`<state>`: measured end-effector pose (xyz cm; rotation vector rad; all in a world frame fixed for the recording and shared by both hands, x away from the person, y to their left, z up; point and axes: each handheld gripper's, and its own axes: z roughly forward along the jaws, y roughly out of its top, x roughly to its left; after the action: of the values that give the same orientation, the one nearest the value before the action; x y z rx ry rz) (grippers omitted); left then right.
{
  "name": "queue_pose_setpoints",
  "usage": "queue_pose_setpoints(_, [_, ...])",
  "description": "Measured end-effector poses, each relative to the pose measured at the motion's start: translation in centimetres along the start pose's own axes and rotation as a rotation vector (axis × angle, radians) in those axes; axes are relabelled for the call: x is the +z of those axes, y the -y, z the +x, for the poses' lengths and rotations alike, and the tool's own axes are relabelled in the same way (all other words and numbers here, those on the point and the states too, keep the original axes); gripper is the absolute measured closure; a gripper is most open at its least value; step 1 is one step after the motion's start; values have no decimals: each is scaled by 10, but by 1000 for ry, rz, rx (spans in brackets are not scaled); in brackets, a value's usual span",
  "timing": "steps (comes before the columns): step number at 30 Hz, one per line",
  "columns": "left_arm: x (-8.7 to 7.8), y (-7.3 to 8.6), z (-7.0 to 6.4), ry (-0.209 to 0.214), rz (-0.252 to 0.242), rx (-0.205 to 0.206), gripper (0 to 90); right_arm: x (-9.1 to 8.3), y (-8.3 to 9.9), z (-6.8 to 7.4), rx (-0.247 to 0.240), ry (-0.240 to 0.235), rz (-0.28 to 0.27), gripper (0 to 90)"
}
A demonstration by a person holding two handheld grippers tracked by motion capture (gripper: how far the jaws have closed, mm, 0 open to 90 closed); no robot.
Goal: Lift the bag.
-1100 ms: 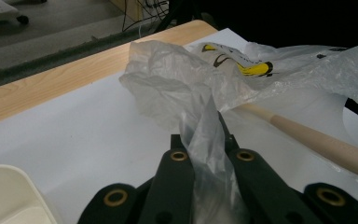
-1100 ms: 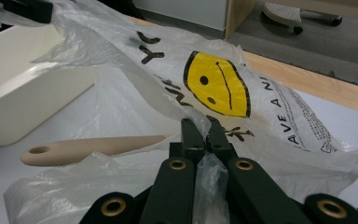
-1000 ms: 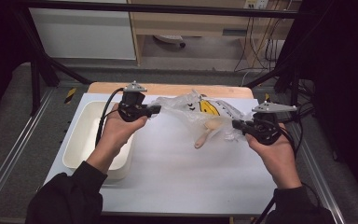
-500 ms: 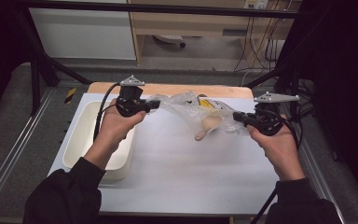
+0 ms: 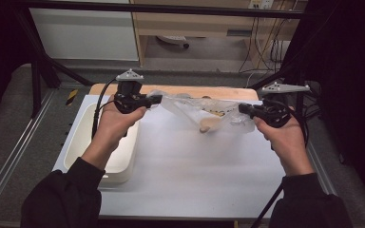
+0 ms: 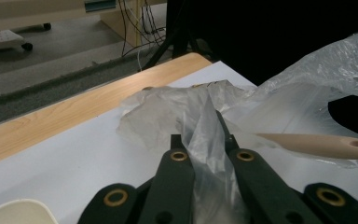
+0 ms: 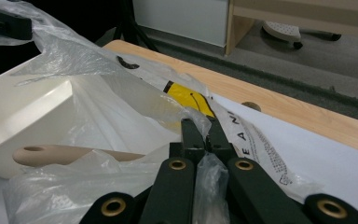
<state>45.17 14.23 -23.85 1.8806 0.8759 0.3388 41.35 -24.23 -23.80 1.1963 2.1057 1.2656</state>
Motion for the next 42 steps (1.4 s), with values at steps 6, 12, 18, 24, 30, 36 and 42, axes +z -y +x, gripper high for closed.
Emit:
queue_pose_setpoints(6, [-6,-14,0,-2,-21,4,896,-2,-15,-2,-6,7,-10,900])
queue_pose_setpoints(12, [-13,-28,0,2,-49,-3,896,-4,-30,-8,5,7,-33,900])
queue_pose_setpoints(18, [-16,-42,1,-4,-77,-6,896,-5,-49,-16,9,17,-47,900])
queue_pose_setpoints(24, [-15,-52,3,-10,-91,-16,896,-4,-65,-25,19,38,-59,900])
queue_pose_setpoints(30, [-9,-68,6,-13,-128,-37,896,-2,-80,-36,39,58,-75,900])
queue_pose_setpoints(36, [2,-79,9,-30,-191,-42,896,-5,-94,-47,45,86,-108,900])
queue_pose_setpoints(42, [7,-73,14,-34,-180,-48,896,-1,-93,-47,27,93,-84,900])
